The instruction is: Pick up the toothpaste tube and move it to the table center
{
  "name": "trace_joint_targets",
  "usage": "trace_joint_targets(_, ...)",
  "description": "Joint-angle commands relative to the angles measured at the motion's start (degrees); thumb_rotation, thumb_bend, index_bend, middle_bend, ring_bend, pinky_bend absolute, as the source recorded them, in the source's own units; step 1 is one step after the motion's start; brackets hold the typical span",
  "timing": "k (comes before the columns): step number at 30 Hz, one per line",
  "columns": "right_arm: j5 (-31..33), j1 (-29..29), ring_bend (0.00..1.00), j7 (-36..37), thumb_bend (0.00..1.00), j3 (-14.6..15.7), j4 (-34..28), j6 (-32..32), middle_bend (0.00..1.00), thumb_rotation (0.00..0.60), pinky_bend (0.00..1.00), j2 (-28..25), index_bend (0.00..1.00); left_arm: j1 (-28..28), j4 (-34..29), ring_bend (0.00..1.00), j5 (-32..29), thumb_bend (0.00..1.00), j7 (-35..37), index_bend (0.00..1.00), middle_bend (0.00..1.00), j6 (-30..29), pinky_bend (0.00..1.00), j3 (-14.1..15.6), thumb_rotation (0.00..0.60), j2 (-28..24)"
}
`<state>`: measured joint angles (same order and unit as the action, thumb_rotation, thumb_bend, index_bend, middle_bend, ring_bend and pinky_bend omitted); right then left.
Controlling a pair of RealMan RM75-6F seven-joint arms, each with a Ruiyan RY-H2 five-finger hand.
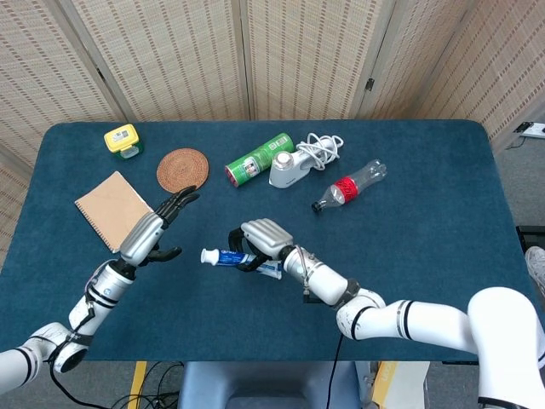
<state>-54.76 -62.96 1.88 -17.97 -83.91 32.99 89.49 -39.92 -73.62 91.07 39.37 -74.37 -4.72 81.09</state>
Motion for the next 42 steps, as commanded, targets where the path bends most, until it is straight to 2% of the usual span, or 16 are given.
trace_joint_targets(1, 0.8, -2.3, 0.67, -6.9, 0.38, 3.1, -1.5, -0.5, 0.65, 0.600, 0.73, -4.5, 0.79, 0.3, 0.0, 0.00, -0.6, 0.00, 0.5, 0.00, 0.00, 0.4, 0.14, -0.2, 0.000, -0.2)
trace_joint_targets(9, 1.6, -4.3, 0.63, -17.3, 0.31, 8.3, -1.8, 2.6, 0.63, 0.600, 0.70, -6.8, 0.79, 0.8, 0.5, 0.00, -1.2, 0.00, 0.6, 0.00, 0.00, 0.8, 0.14, -0.8, 0.000, 0.0)
trace_joint_targets(16, 4.6, -5.1, 0.60, -19.6, 0.29, 9.6, -0.3, 3.1, 0.60, 0.600, 0.66, -5.4, 0.77, 1.1, 0.2, 0.00, -1.4, 0.00, 0.0, 0.00, 0.00, 1.0, 0.14, -1.1, 0.001, 0.1)
trace_joint_targets(21, 8.8, -6.5, 0.51, -22.4, 0.26, 11.1, 0.6, 2.7, 0.49, 0.600, 0.57, -4.7, 0.54, 1.4, -0.2, 0.00, -1.6, 0.00, -0.3, 0.00, 0.00, 1.2, 0.14, -1.2, 0.003, 0.0)
trace_joint_targets(26, 13.1, -7.6, 0.40, -24.3, 0.24, 12.4, 0.6, 2.7, 0.36, 0.600, 0.48, -4.4, 0.23, 1.7, -0.2, 0.00, -1.7, 0.00, -0.4, 0.00, 0.00, 1.3, 0.14, -1.3, 0.005, 0.0)
trace_joint_targets(28, 14.0, -7.9, 0.36, -24.6, 0.23, 12.6, 0.5, 2.9, 0.31, 0.600, 0.46, -4.4, 0.14, 1.8, -0.2, 0.00, -1.8, 0.00, -0.4, 0.00, 0.00, 1.4, 0.14, -1.3, 0.006, 0.0)
trace_joint_targets(32, 14.4, -7.7, 0.27, -24.0, 0.23, 12.1, -0.4, 3.9, 0.21, 0.600, 0.41, -5.2, 0.03, 2.1, 0.1, 0.00, -2.2, 0.00, -0.4, 0.00, 0.00, 1.6, 0.14, -1.5, 0.008, 0.0)
trace_joint_targets(36, 12.8, -5.5, 0.23, -21.3, 0.23, 10.8, -3.6, 6.6, 0.17, 0.600, 0.40, -8.7, 0.01, 2.7, 0.3, 0.00, -3.5, 0.00, -0.5, 0.00, 0.00, 1.8, 0.14, -1.9, 0.039, -0.4)
trace_joint_targets(37, 12.2, -4.7, 0.23, -20.8, 0.23, 10.7, -4.4, 7.5, 0.16, 0.600, 0.40, -9.7, 0.01, 3.0, 0.2, 0.00, -4.1, 0.00, -0.6, 0.00, 0.00, 2.1, 0.14, -2.1, 0.086, -0.6)
trace_joint_targets(38, 11.5, -3.8, 0.23, -20.3, 0.22, 10.6, -5.3, 8.5, 0.17, 0.600, 0.40, -10.8, 0.01, 3.3, 0.1, 0.00, -5.0, 0.00, -1.1, 0.00, 0.00, 2.5, 0.14, -2.2, 0.157, -0.9)
trace_joint_targets(40, 9.8, -1.6, 0.22, -19.0, 0.22, 10.7, -7.3, 10.8, 0.17, 0.600, 0.39, -13.5, 0.01, 4.0, 0.3, 0.00, -7.0, 0.00, -4.4, 0.00, 0.00, 3.4, 0.14, -2.5, 0.457, -1.3)
trace_joint_targets(41, 8.8, -0.2, 0.22, -18.1, 0.22, 10.9, -8.4, 11.8, 0.17, 0.600, 0.39, -15.0, 0.01, 4.4, 0.5, 0.00, -7.8, 0.00, -6.2, 0.00, 0.00, 3.4, 0.14, -2.6, 0.565, -1.4)
trace_joint_targets(42, 7.9, 0.9, 0.22, -17.4, 0.22, 11.1, -9.3, 12.6, 0.17, 0.600, 0.38, -16.2, 0.01, 4.9, 0.4, 0.00, -8.7, 0.00, -6.9, 0.00, 0.00, 3.5, 0.14, -2.8, 0.600, -1.4)
